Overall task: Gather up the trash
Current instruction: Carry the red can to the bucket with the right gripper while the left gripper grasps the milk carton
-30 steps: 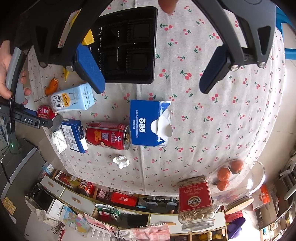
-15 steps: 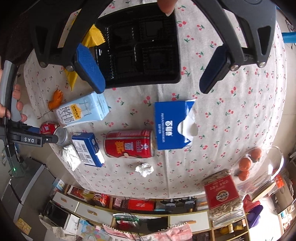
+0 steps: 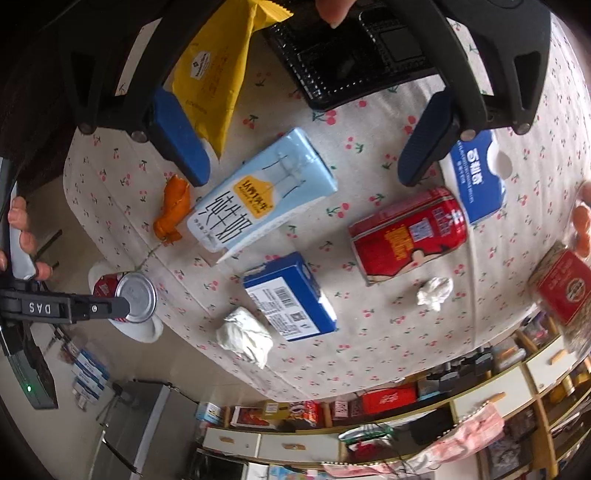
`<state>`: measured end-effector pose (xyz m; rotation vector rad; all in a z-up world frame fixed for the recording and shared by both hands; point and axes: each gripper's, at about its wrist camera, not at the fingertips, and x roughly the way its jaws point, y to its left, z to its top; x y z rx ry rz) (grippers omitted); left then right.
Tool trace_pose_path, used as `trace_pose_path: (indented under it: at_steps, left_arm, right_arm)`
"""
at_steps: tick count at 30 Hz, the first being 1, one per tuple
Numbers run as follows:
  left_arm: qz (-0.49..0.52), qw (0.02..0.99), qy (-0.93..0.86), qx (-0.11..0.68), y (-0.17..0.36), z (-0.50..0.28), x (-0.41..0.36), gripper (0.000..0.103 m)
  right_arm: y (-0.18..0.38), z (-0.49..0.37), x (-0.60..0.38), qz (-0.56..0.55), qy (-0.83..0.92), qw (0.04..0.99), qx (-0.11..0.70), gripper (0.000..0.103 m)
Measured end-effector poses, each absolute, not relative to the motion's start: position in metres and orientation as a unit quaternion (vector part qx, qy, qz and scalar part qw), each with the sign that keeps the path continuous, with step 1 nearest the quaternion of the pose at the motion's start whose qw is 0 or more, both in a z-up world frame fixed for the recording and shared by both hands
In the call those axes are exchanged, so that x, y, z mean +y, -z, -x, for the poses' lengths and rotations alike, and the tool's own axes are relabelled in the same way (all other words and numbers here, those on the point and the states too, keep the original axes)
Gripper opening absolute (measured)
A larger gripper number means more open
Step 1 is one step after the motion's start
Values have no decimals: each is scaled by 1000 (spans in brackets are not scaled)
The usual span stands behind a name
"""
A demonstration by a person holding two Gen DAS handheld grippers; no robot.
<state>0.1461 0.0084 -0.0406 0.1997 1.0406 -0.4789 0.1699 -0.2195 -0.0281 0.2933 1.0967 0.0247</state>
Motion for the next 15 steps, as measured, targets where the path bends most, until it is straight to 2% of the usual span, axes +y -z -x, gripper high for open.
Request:
trace_pose_path:
  at_steps: [4,10,12,15]
  left_arm:
    - [-124,822,246,498,50,-145,-7,101]
    - [-130,811,250,513,60,-146,-12,91]
    - [-126,807,251,519,64,-147,-12,80]
    - [-123,805,249,524,66,-146,-12,68]
  right_arm:
    - [26,-158,-236,-143,-9,845,515,81]
    - [34,-151,-252,-146,0,840,523,81]
    - [35,-149,-256,-149,1,838,525,81]
    - [34,-146,-259,-150,3,838,525,81]
